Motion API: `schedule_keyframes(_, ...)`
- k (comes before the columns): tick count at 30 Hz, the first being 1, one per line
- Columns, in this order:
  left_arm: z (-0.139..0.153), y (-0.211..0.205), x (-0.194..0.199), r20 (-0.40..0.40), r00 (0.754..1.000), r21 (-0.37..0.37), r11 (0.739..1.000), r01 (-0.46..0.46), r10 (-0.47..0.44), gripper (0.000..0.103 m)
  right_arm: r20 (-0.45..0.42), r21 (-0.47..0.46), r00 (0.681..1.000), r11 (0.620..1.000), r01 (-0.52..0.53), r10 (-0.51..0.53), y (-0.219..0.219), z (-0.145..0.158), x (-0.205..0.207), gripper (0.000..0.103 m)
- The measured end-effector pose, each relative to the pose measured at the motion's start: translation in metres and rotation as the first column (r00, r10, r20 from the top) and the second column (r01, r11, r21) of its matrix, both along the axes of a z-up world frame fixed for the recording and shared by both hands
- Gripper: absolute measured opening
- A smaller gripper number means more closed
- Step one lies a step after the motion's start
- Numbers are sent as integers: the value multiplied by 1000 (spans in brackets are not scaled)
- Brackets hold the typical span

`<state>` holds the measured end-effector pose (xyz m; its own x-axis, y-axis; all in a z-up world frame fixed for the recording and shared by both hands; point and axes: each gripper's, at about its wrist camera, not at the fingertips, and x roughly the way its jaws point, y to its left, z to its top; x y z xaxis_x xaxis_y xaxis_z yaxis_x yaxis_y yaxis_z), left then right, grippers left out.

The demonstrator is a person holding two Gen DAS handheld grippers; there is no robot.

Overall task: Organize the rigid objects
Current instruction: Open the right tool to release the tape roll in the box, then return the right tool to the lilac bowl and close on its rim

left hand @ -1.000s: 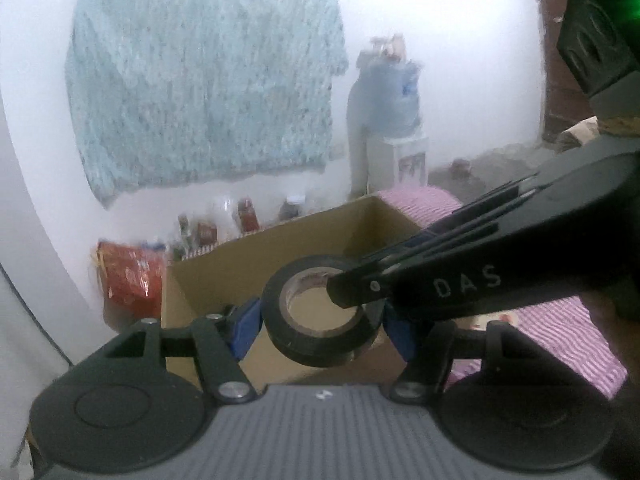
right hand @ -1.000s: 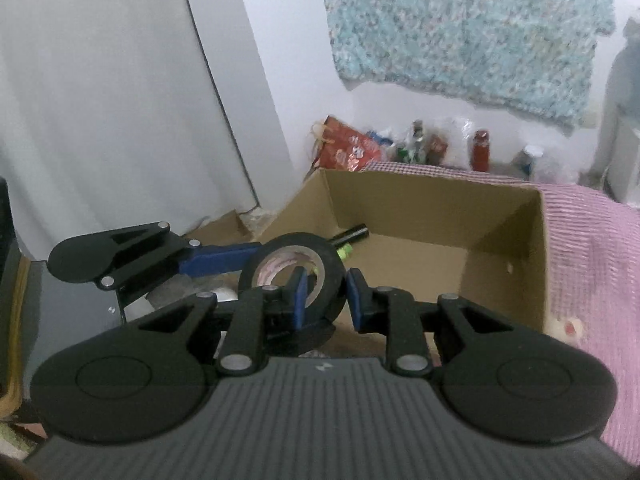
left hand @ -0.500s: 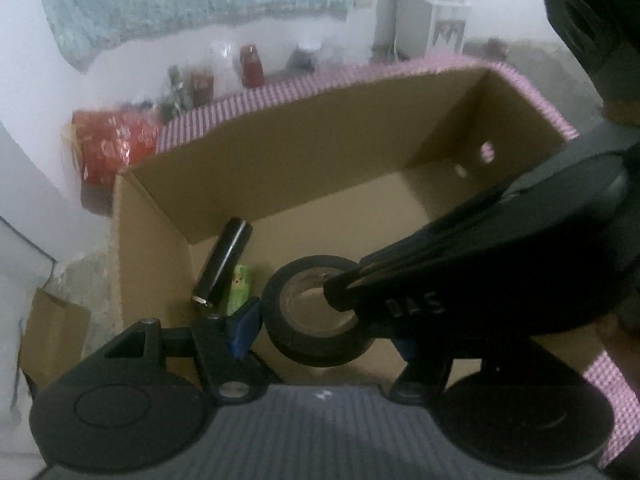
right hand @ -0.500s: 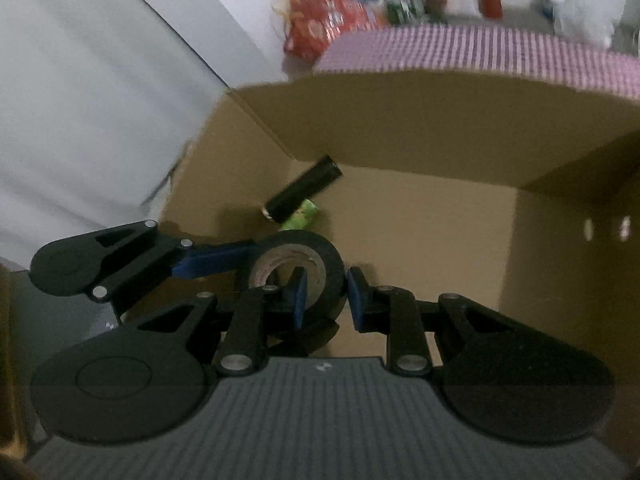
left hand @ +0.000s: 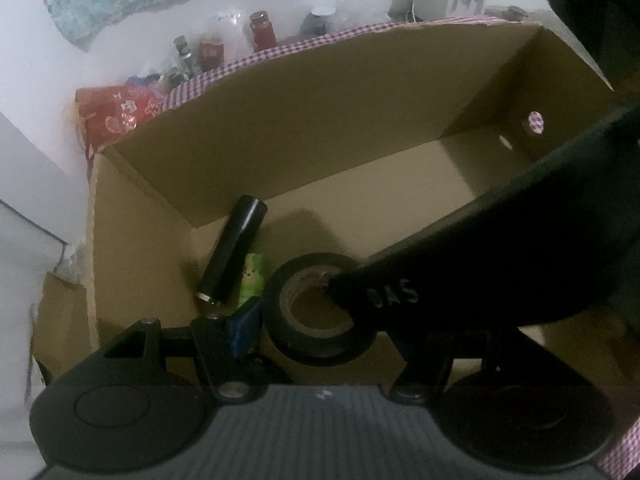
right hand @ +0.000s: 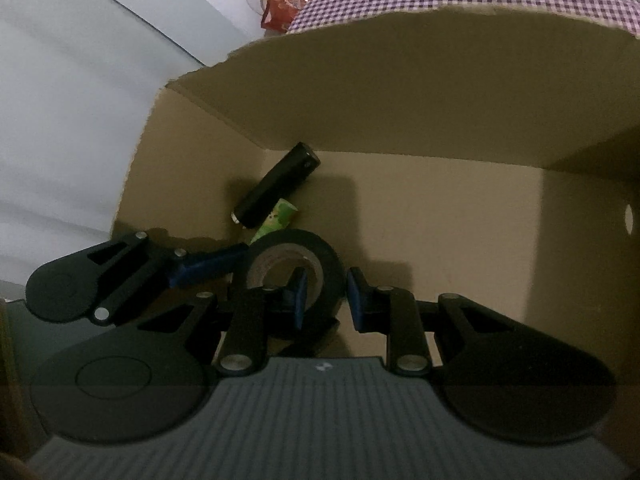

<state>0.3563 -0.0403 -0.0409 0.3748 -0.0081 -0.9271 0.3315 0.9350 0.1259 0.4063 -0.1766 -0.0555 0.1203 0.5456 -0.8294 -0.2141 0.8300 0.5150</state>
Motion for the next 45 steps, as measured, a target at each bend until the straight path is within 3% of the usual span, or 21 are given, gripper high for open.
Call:
schedule_keyframes(15, 20, 12, -5, 25, 999, -59, 997, -39, 41, 69, -44, 47, 998, 998, 46, -44, -13, -6, 3, 29)
schedule_keyframes(23, 60, 26, -31, 94, 995, -155, 987, -31, 46, 70, 29, 162, 994, 982, 98, -104, -41, 30, -19, 29)
schedule_keyframes(31, 120, 40, -113, 244, 970, -250, 967, 45, 18, 78, 195, 321, 965, 941, 107, -176, -108, 93, -111, 29)
schedule_keyframes(35, 129, 41, -165, 307, 952, -282, 955, 90, 1, 80, 300, 321, 928, 940, 119, -220, -143, 111, -174, 29)
schedule_keyframes(40, 108, 28, -220, 354, 935, -310, 943, 124, -7, 81, 387, 285, 878, 942, 176, -281, -171, 96, -250, 31)
schedule_keyframes(45, 64, 10, -252, 340, 941, -352, 926, 133, -6, 81, 374, 245, 860, 931, 270, -347, -179, 58, -291, 32)
